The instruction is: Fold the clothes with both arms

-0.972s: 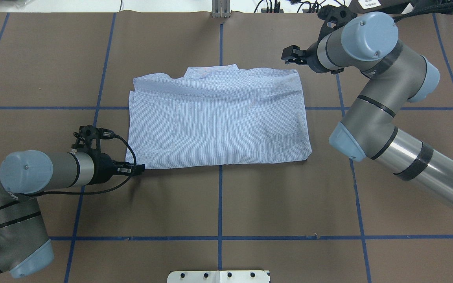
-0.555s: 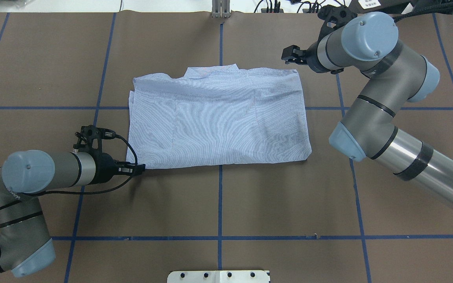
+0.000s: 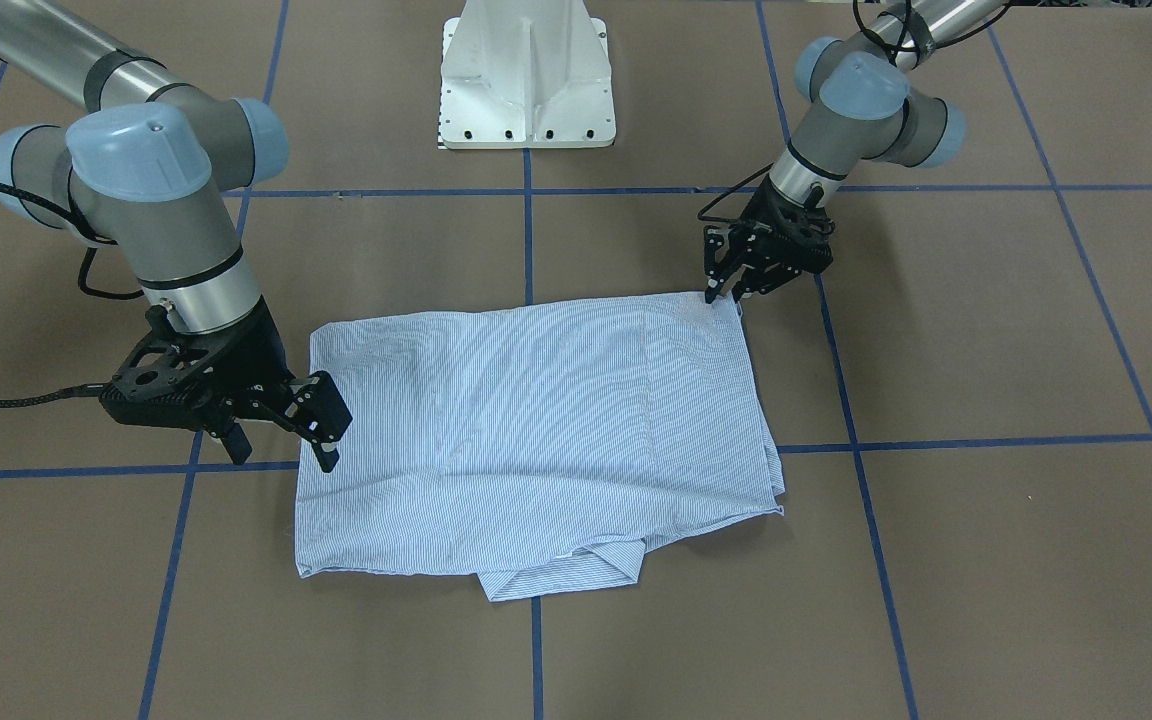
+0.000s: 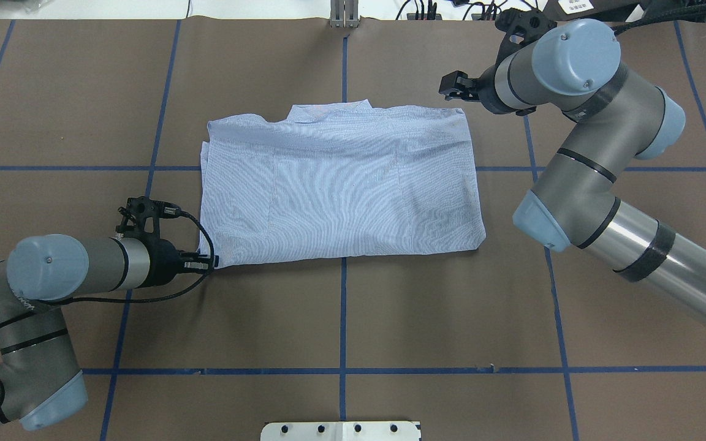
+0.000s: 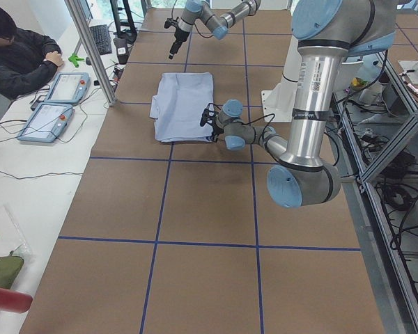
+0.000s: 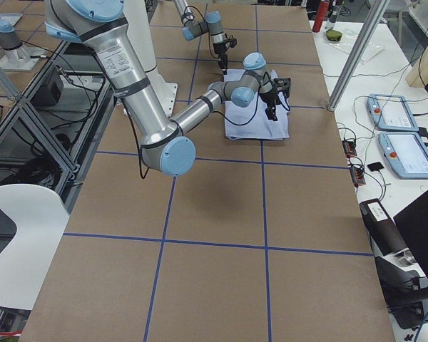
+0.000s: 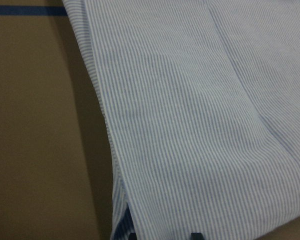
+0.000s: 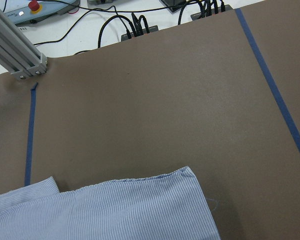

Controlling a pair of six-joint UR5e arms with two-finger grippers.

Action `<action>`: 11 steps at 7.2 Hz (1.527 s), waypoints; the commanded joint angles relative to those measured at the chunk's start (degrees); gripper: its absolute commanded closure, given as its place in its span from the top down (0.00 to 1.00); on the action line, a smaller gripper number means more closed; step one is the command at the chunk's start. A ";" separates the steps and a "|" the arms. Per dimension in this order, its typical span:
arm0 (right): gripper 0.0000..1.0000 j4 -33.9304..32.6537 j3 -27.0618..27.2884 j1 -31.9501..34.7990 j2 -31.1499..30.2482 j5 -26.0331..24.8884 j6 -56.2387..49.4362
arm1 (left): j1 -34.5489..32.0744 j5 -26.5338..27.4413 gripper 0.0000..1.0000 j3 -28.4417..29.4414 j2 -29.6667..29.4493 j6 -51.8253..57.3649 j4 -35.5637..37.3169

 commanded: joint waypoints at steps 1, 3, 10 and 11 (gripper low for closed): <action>1.00 0.00 0.00 -0.06 0.04 -0.09 0.02 | -1.32 -0.21 0.00 -0.61 0.16 3.04 0.00; 1.00 0.00 0.00 -0.06 -0.05 -0.09 0.11 | -6.49 -0.56 0.00 0.09 0.25 7.78 0.18; 1.00 0.00 1.40 -1.28 -0.05 -0.35 2.13 | -24.45 -0.38 0.00 37.73 -30.29 17.99 0.88; 1.00 0.00 1.75 -1.55 -0.05 -0.53 2.30 | -24.54 -0.12 0.00 44.93 -35.91 18.17 0.71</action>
